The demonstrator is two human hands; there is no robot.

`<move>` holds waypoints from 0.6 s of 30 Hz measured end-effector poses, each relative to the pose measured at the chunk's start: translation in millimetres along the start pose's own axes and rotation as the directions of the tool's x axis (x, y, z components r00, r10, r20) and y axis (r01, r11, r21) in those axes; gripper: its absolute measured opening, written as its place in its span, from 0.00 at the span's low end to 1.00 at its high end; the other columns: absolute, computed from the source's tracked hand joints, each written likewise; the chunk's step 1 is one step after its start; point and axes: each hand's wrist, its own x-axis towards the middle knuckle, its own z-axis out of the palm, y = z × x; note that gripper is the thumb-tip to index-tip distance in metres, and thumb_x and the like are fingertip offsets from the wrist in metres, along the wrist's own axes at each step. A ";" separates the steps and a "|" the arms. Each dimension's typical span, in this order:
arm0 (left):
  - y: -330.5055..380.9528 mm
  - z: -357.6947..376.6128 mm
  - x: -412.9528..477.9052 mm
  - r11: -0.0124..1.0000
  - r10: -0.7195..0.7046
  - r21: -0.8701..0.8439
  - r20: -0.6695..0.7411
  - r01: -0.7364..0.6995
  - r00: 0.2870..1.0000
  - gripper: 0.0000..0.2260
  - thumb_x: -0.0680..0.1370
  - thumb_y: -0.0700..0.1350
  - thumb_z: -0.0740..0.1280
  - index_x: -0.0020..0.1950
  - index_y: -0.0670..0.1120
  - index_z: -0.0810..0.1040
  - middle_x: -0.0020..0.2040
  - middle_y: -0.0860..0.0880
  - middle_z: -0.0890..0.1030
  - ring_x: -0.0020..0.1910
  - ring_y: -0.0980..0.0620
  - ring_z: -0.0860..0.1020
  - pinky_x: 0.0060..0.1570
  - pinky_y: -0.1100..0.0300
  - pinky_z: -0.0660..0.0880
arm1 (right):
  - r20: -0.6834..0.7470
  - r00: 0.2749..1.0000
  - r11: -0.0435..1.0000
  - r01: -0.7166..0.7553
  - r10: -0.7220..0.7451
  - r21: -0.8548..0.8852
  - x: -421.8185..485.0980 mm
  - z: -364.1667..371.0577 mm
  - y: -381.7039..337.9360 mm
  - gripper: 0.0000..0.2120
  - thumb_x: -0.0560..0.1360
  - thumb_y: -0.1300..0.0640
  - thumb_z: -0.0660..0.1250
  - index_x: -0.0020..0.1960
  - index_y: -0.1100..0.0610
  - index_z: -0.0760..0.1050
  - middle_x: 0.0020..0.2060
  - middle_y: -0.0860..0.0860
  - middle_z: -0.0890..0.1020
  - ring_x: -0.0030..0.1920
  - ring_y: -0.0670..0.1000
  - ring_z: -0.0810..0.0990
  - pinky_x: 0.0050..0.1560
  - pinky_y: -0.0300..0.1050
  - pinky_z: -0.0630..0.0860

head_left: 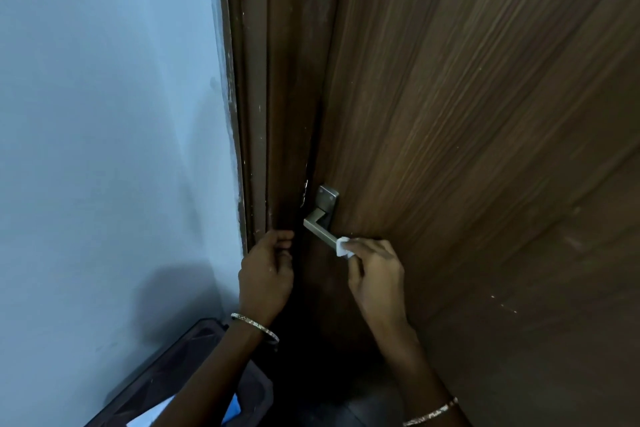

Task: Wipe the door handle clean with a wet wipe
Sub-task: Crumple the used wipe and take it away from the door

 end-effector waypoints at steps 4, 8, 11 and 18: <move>-10.6 -45.0 -36.5 0.998 0.038 -0.048 0.043 -0.036 0.998 0.15 0.74 0.35 0.65 0.55 0.52 0.81 0.46 0.58 0.83 0.45 0.57 0.82 0.49 0.53 0.80 | -0.055 0.996 0.995 -0.074 0.070 -0.063 -40.3 -20.3 -40.9 0.12 0.71 0.67 0.71 0.47 0.52 0.85 0.46 0.45 0.87 0.45 0.49 0.82 0.46 0.41 0.78; -9.9 -48.0 -42.6 0.997 0.049 -0.067 0.067 -0.045 0.997 0.11 0.74 0.42 0.64 0.53 0.54 0.81 0.45 0.60 0.83 0.44 0.62 0.81 0.46 0.57 0.80 | -0.005 0.965 0.948 -0.255 0.261 0.188 -42.1 -25.3 -44.5 0.13 0.74 0.66 0.67 0.48 0.52 0.86 0.46 0.44 0.87 0.45 0.44 0.85 0.47 0.37 0.81; -30.4 -87.4 -71.1 0.998 0.054 -0.039 0.061 -0.052 0.997 0.09 0.75 0.47 0.64 0.52 0.54 0.81 0.46 0.59 0.84 0.42 0.60 0.82 0.42 0.55 0.81 | 0.153 0.908 0.792 -0.415 0.390 0.448 -87.8 -23.0 -99.1 0.13 0.74 0.67 0.69 0.47 0.52 0.87 0.42 0.43 0.88 0.43 0.39 0.86 0.47 0.31 0.80; -83.2 -183.5 -149.0 0.999 -0.010 -0.046 0.144 0.016 0.990 0.07 0.76 0.40 0.67 0.49 0.49 0.83 0.43 0.55 0.84 0.41 0.59 0.82 0.42 0.63 0.79 | 0.411 0.768 0.525 -0.638 0.491 0.564 -204.9 28.1 -175.5 0.10 0.71 0.67 0.72 0.45 0.53 0.86 0.41 0.50 0.88 0.46 0.53 0.87 0.52 0.53 0.84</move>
